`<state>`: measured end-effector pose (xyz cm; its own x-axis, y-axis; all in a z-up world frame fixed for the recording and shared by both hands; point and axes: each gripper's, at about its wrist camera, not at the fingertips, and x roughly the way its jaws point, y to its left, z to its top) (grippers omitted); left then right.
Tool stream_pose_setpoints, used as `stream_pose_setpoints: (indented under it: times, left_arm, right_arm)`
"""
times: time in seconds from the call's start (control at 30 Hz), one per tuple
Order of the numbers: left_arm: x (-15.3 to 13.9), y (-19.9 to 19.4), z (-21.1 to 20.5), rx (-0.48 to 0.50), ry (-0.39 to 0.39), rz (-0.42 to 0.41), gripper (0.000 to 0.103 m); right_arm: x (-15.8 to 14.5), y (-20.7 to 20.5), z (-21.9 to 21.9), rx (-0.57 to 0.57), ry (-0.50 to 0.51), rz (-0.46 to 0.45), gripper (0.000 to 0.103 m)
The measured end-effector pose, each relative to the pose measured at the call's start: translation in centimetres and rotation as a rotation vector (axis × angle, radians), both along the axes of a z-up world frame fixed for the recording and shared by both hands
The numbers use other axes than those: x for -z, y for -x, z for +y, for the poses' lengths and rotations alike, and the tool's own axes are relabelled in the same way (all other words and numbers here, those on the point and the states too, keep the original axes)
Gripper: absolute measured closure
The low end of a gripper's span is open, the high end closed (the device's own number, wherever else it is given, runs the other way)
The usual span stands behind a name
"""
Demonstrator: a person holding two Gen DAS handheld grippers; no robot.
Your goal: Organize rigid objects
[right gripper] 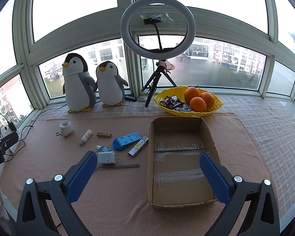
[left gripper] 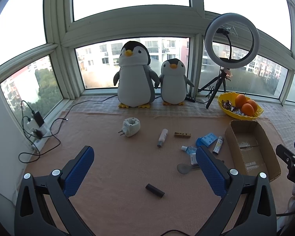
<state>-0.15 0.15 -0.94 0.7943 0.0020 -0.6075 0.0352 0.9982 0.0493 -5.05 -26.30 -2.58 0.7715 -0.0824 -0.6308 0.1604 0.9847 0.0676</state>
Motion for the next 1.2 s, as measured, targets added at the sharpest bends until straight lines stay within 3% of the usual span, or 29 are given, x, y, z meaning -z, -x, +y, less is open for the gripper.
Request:
stream_pose_setpoints:
  times: [1.2]
  left_arm:
    - [0.36,-0.14,0.04,0.006,-0.004,0.005,0.0]
  right_arm:
    - [0.42,0.01,-0.35,0.002,-0.006,0.005,0.0]
